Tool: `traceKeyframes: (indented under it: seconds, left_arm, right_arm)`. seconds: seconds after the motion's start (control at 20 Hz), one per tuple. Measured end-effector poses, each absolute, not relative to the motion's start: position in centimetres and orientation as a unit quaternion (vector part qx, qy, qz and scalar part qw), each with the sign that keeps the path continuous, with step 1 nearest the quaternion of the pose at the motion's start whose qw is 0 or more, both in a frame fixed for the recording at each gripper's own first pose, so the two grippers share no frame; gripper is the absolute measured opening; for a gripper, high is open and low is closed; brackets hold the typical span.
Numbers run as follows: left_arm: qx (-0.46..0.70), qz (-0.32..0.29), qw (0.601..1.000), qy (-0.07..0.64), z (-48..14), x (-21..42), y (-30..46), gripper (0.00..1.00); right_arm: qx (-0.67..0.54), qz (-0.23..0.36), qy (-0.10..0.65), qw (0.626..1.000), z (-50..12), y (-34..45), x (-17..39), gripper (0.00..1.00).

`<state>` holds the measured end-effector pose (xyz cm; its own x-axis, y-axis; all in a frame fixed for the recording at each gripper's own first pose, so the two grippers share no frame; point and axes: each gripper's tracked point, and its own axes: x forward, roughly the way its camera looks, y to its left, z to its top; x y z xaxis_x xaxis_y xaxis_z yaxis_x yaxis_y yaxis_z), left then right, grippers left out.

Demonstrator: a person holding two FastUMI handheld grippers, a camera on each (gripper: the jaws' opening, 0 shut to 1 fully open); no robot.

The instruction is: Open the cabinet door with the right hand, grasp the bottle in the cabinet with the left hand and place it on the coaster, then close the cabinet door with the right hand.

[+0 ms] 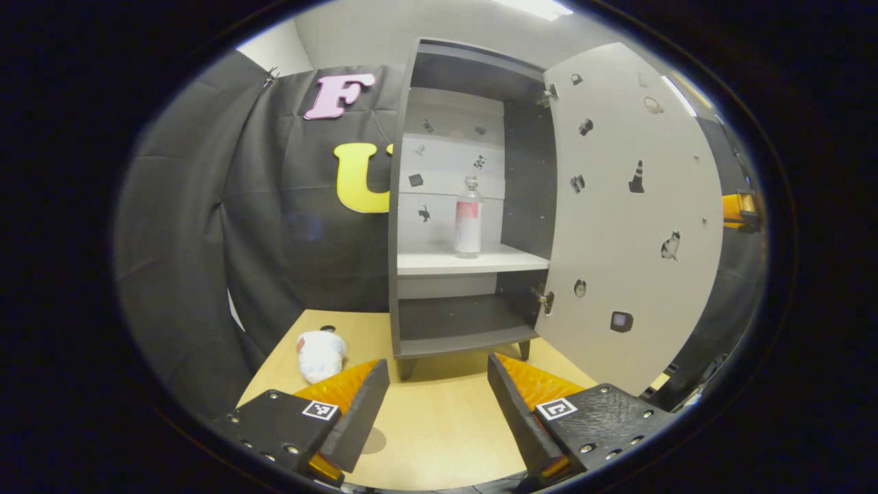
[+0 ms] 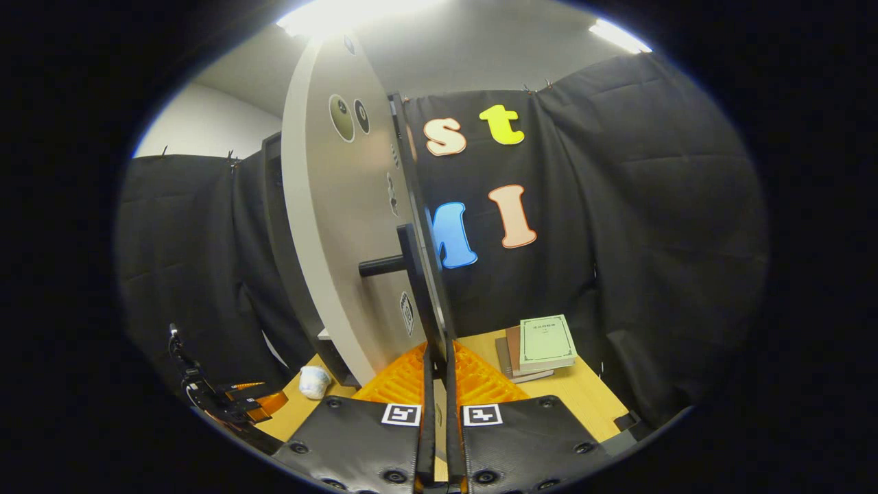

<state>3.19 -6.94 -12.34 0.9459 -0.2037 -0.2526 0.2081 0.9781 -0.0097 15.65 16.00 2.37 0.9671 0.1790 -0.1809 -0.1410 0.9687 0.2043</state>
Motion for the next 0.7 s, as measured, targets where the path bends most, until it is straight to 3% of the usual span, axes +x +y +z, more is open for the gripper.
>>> traceKeyframes:
  seconds: [0.55,0.7]
  left_arm:
    - [-0.025,-0.093,0.985,0.141,-13.3,4.0,-5.3,0.89]
    - [-0.031,-0.093,0.985,0.140,-13.0,4.2,-5.1,0.89]
  right_arm:
    - [0.085,0.076,0.121,0.986,1.5,14.4,14.1,0.08]
    - [0.057,0.039,0.142,0.987,0.4,12.0,12.4,0.06]
